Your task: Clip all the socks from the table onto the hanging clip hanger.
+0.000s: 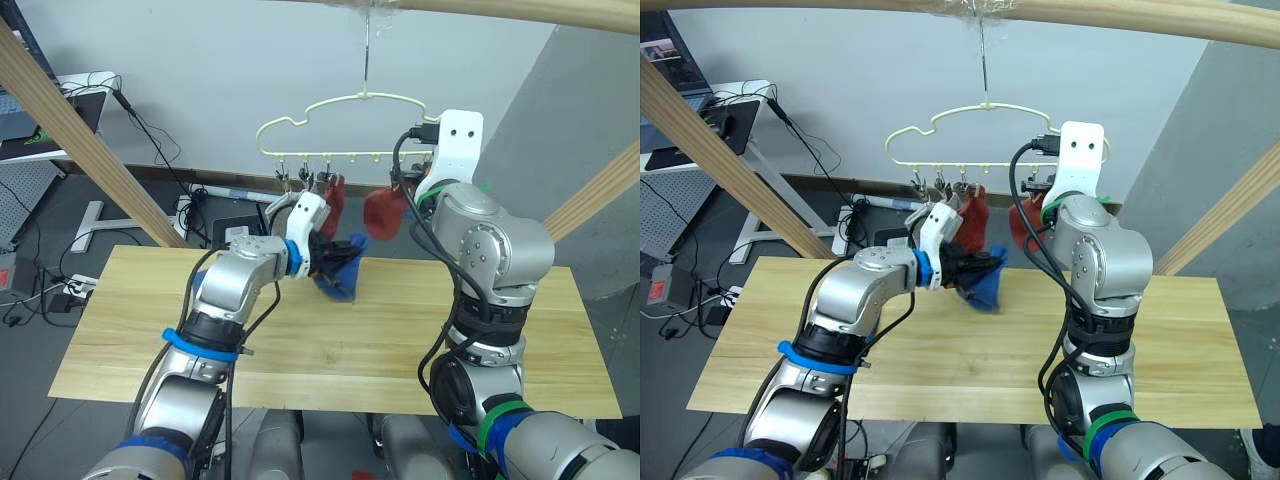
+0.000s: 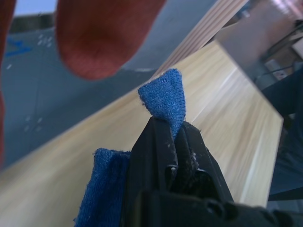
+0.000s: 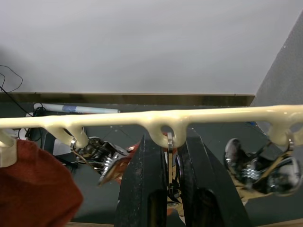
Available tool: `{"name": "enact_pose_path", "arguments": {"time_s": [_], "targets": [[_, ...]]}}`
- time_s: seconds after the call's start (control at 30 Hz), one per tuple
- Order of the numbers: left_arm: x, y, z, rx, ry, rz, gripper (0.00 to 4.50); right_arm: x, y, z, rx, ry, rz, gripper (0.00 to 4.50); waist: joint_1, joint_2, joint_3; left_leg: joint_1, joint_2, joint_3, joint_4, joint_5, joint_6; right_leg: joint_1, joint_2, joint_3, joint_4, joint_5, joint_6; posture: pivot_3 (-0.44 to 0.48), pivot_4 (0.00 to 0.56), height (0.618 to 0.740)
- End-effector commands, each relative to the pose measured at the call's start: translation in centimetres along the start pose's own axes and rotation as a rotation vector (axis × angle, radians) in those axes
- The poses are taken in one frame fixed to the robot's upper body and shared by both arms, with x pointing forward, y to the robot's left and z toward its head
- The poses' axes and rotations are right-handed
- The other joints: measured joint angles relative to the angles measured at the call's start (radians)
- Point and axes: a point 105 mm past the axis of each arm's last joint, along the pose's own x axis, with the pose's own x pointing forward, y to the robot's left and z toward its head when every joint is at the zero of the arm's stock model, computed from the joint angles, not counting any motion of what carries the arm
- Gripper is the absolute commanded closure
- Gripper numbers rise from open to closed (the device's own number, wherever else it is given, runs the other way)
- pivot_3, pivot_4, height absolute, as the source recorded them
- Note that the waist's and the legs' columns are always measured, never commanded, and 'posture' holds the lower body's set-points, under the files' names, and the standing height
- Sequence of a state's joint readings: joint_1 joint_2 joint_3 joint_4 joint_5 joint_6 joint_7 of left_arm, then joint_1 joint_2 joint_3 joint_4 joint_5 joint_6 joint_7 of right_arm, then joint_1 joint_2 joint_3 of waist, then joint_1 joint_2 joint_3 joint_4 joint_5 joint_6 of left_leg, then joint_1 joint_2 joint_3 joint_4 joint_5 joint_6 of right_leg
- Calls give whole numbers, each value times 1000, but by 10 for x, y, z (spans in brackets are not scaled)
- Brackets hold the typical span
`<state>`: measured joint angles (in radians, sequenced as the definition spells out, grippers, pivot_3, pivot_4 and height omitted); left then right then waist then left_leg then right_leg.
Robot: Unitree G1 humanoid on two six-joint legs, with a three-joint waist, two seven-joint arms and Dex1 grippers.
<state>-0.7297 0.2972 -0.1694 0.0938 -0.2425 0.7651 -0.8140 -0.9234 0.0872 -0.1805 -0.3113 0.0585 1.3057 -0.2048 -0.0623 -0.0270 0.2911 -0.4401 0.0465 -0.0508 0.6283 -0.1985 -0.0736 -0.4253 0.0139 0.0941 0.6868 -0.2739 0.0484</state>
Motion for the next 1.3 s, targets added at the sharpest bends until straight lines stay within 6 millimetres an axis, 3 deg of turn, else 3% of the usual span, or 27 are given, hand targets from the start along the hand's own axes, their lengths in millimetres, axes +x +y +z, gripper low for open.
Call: {"name": "enact_pose_path", "arguments": {"time_s": [0.03,0.5,1.3], "targets": [[13,-6,20,38,-58,-26,4484,-7,0,17,15,-66,-4,4469,0,0,0,0,0,0,0,0,0,0,0,0,0,0,0,-57,268,740],[51,-9,46,64,-132,-47,4484,-8,2,21,31,-73,-9,4469,-4,0,0,-2,0,0,-1,0,0,0,0,0,-5,0,0,-74,269,740],[62,-16,82,75,-233,-71,4484,-8,2,16,46,-61,-11,4469,-20,0,0,-3,0,0,-1,0,0,0,0,0,-5,0,0,-80,276,740]]}}
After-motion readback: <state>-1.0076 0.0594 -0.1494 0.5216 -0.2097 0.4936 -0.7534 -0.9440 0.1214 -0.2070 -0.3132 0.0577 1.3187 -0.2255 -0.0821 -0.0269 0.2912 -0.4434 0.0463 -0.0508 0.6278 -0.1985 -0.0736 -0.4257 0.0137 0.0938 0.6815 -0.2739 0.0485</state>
